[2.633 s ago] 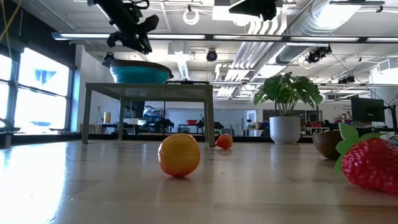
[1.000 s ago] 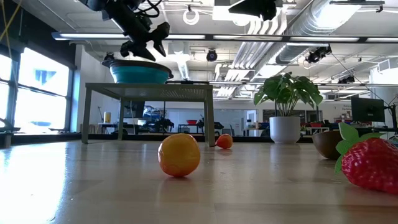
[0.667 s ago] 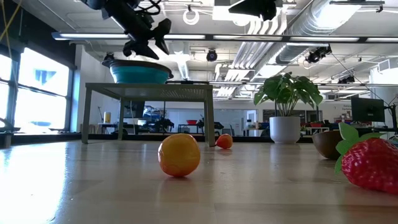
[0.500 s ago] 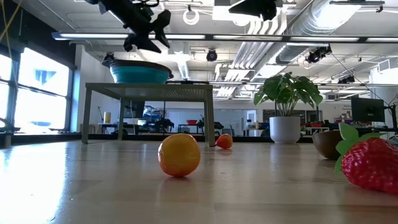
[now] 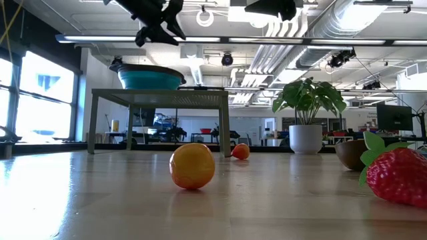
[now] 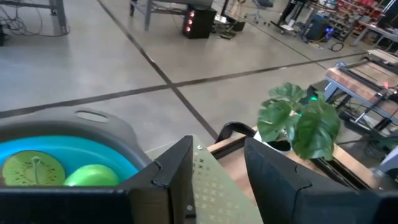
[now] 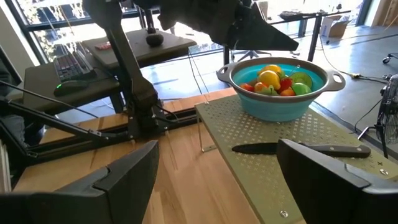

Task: Pick & Place Fruit
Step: Put the orange pear into the strainer bowl on the shelf

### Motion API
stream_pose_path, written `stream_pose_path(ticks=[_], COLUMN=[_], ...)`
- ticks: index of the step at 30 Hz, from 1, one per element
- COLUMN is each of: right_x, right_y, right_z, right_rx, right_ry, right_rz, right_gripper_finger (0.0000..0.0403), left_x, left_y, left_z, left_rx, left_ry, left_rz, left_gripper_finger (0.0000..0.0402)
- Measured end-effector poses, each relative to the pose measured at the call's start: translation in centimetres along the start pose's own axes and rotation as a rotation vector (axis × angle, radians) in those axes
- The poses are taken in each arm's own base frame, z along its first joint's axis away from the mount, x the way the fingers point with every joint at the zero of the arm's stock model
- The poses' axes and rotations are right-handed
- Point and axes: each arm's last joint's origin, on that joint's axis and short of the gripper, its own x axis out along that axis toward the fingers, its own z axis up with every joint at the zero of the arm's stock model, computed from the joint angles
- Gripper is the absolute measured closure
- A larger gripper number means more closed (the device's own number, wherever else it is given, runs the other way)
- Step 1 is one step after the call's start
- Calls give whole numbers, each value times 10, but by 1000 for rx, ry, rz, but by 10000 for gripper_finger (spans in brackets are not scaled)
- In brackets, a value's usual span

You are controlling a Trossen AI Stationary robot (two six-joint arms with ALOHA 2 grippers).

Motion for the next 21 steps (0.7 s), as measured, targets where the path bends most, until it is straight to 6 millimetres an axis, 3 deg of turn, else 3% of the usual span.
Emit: stream_pose_path(ticks=[21], right_x=[0], right_y=[0], right_z=[-1], right_rx=[-1], right_ry=[7], right_rz=[3], right_gripper_finger=[85], left_x=[-1], left_y=[-5], left_z=[-2], left_rx=[1], left_ry=[42], left_rz=[-102], left_gripper_finger=[262])
